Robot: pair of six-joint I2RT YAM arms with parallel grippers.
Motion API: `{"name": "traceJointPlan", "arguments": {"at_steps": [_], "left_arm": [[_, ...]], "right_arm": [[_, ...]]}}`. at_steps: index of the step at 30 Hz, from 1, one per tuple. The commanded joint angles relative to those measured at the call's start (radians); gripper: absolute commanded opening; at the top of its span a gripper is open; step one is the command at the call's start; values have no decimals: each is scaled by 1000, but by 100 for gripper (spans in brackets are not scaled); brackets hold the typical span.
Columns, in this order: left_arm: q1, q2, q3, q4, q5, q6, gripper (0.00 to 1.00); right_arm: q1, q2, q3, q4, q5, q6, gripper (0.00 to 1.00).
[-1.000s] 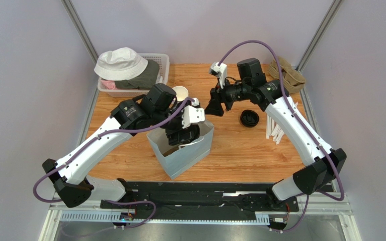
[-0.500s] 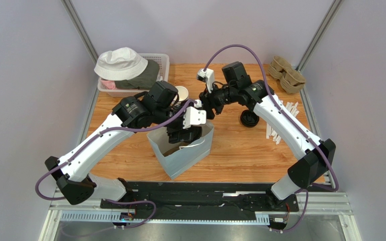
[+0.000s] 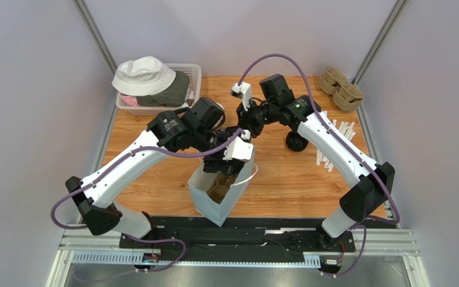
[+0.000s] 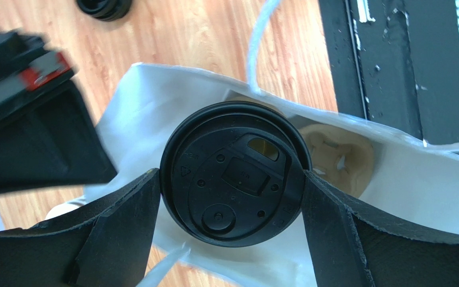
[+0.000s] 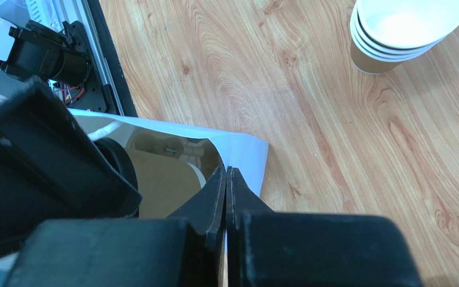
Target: Pack the takeout coffee
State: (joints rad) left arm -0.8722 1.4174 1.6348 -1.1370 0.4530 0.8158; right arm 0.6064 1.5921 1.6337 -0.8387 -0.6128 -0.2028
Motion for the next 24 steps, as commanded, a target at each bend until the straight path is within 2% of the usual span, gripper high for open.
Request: {"name": "traceJointPlan", "arguments": {"at_steps": [1, 7, 24], "left_arm": [[-17, 26, 65, -44, 27, 97, 23], [-59, 38, 92, -70, -37, 157, 22], [-82, -8, 169, -139, -42, 181, 21]], "right_arm": [[6, 12, 45, 27, 25, 13, 0], [6, 12, 43, 38, 65, 46, 0], [16, 29, 41, 39, 127, 57, 0]]}}
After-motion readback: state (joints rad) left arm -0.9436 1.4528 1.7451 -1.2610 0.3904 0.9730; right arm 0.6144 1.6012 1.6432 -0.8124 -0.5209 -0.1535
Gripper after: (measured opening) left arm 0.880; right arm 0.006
